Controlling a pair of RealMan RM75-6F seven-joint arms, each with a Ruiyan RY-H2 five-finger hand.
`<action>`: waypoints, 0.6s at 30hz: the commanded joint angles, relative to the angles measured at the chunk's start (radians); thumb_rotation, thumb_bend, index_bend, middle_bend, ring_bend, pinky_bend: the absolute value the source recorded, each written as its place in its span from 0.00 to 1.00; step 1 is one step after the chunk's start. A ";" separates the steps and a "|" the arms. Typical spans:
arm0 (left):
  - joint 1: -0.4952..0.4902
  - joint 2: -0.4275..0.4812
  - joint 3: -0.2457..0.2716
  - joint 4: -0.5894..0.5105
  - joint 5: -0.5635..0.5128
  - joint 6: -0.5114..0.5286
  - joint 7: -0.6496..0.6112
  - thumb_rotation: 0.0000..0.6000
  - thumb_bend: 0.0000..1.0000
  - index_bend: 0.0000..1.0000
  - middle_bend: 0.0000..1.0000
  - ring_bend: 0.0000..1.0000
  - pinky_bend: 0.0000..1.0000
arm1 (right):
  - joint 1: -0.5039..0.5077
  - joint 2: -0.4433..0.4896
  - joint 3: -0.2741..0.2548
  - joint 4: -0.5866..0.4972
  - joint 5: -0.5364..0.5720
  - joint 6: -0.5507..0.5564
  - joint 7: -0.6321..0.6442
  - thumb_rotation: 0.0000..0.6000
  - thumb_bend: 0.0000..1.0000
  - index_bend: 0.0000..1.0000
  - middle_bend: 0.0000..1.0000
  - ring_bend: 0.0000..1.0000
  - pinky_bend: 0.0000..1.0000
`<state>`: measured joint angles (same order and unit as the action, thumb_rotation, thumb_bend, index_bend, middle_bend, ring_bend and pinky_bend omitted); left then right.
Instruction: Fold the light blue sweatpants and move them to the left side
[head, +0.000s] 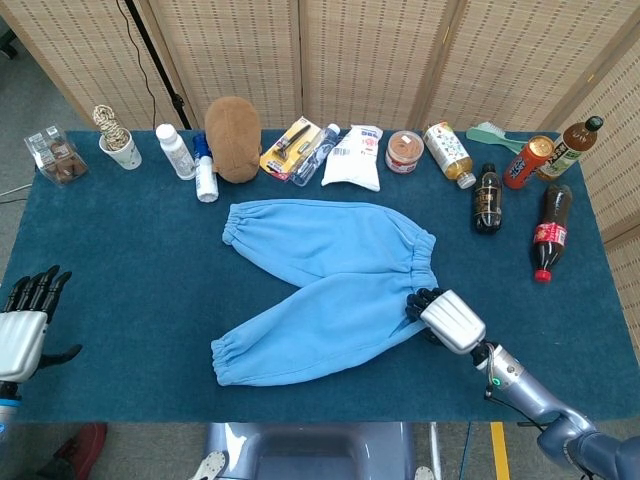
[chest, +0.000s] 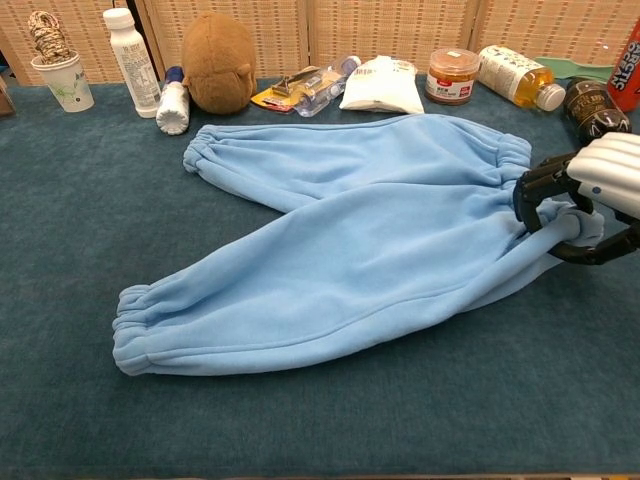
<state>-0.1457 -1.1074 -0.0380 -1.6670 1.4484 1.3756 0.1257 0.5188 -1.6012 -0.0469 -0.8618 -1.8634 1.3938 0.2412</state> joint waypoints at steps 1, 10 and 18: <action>-0.031 -0.031 0.018 0.038 0.068 -0.021 -0.034 1.00 0.03 0.00 0.00 0.00 0.00 | 0.006 -0.023 0.003 0.033 0.015 0.015 0.033 1.00 0.75 0.66 0.48 0.45 0.63; -0.121 -0.102 0.065 0.136 0.263 -0.061 -0.157 1.00 0.03 0.00 0.00 0.00 0.00 | 0.013 -0.008 0.012 0.010 0.067 -0.006 0.090 1.00 0.80 0.66 0.49 0.47 0.65; -0.208 -0.156 0.085 0.166 0.352 -0.116 -0.222 1.00 0.03 0.00 0.00 0.00 0.00 | 0.017 0.017 0.025 -0.067 0.114 -0.049 0.063 1.00 0.80 0.67 0.50 0.47 0.65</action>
<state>-0.3371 -1.2506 0.0381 -1.5093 1.7822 1.2713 -0.0829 0.5349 -1.5884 -0.0250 -0.9223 -1.7553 1.3501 0.3105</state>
